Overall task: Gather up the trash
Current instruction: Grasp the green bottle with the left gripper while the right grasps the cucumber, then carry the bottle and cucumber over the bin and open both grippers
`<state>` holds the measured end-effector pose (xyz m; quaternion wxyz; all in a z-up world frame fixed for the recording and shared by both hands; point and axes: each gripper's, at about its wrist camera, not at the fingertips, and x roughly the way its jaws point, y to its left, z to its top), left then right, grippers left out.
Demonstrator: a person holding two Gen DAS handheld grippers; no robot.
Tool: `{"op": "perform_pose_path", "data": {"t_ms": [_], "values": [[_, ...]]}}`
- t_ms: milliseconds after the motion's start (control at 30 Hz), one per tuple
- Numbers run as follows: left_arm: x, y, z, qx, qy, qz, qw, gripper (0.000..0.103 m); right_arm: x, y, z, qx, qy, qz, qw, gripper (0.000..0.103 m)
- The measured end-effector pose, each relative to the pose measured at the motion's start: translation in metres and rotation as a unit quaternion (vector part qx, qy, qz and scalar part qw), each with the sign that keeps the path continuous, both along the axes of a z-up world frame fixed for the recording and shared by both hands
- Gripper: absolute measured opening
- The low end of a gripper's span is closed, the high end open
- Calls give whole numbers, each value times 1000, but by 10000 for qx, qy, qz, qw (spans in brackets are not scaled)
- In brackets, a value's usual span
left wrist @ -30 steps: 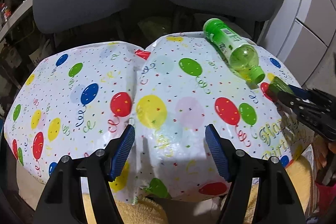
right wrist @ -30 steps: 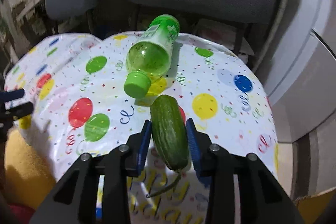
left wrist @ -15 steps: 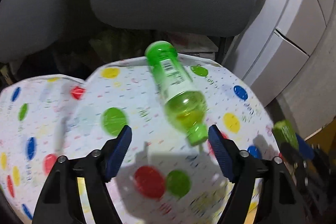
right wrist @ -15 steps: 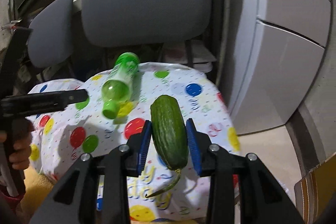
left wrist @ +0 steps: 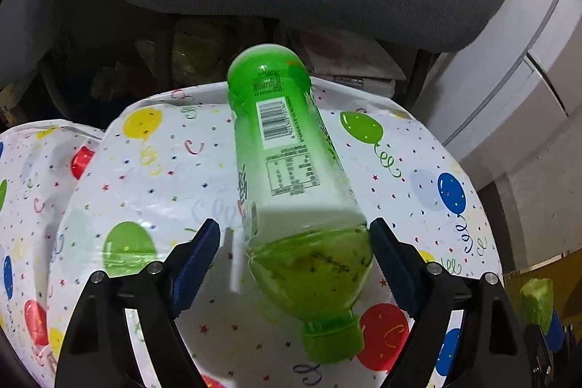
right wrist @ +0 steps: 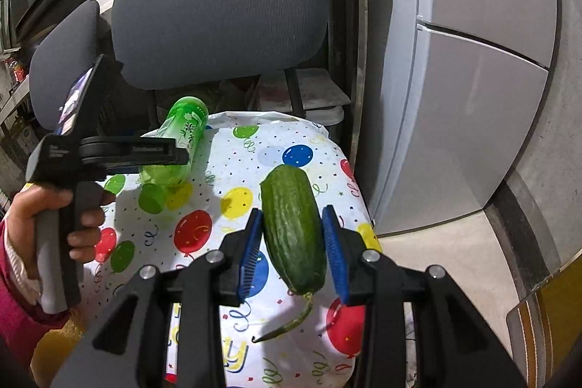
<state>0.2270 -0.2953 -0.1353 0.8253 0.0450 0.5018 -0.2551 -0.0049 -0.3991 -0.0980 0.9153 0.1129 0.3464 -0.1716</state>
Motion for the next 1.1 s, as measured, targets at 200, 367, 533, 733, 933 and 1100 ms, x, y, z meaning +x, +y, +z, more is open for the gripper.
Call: {"op": "perform_pose_path", "data": {"t_ms": [200, 367, 533, 733, 933, 1100], "values": [[-15, 0, -1, -58, -152, -344, 9993, 67, -5, 3, 0, 103, 2, -2, 9999, 34], [-60, 23, 17, -252, -517, -781, 9953, 66, -21, 8, 6, 191, -97, -50, 9998, 34], [-126, 50, 40, -319, -832, -1315, 9873, 66, -45, 13, 15, 253, -215, -167, 9993, 34], [-202, 65, 62, -472, -861, -1962, 9756, 66, -96, 22, 28, 147, -286, -473, 9984, 34], [-261, 39, 71, -602, -855, -2767, 9552, 66, -175, 13, 35, -51, -206, -1218, 9923, 34], [-299, -2, 71, -782, -770, -3376, 9349, 66, -243, -5, 35, -106, -114, -2027, 9791, 34]]}}
